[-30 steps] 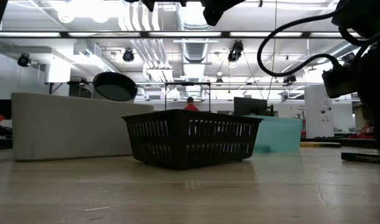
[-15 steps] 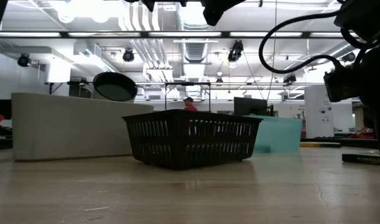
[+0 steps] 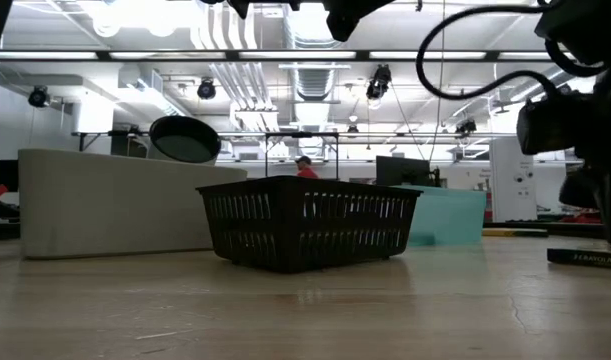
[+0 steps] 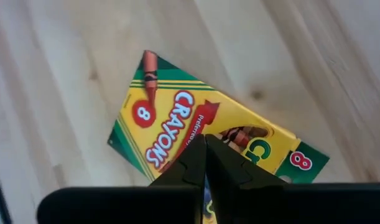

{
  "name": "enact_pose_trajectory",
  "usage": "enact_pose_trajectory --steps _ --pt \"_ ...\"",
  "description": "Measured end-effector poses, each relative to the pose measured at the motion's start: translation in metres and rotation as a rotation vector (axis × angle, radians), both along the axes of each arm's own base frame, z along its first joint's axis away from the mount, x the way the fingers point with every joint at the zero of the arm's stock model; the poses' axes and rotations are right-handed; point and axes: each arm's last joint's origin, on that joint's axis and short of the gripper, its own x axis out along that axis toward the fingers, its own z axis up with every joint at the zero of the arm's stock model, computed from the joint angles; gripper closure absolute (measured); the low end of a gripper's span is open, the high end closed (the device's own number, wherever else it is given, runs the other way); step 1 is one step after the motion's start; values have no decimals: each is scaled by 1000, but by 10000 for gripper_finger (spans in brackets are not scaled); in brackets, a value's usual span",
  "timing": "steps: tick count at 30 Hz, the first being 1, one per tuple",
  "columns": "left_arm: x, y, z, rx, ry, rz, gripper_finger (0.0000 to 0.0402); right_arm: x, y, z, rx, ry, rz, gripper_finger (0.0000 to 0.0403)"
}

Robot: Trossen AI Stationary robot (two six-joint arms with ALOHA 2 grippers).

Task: Pick & Place School Supplies
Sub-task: Put the crayon box into the light green bin

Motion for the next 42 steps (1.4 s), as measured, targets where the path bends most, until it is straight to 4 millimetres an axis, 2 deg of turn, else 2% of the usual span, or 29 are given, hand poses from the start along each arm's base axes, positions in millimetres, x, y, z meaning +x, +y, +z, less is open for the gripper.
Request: enact_pose_trajectory --steps 3,6,13,18,23,30,36,42 --pt "0 0 0 0 0 -1 255 5 2 6 -9 -48 46 395" --pt "0 0 0 0 0 0 255 15 5 20 -45 -126 85 395" --pt "0 0 0 1 0 0 255 38 10 72 -263 -289 170 395" --pt "0 0 0 -1 3 0 255 39 8 109 -377 -359 123 395" --pt "0 0 -2 -2 16 0 255 21 12 129 -386 -460 99 395" --pt "0 0 -3 -20 35 1 255 -20 33 145 -479 -657 -43 395" --pt "-1 0 -6 -48 70 4 255 -53 61 136 -523 -811 -168 395" --pt "0 0 -4 -202 120 22 255 -65 88 116 -618 -879 -142 395"
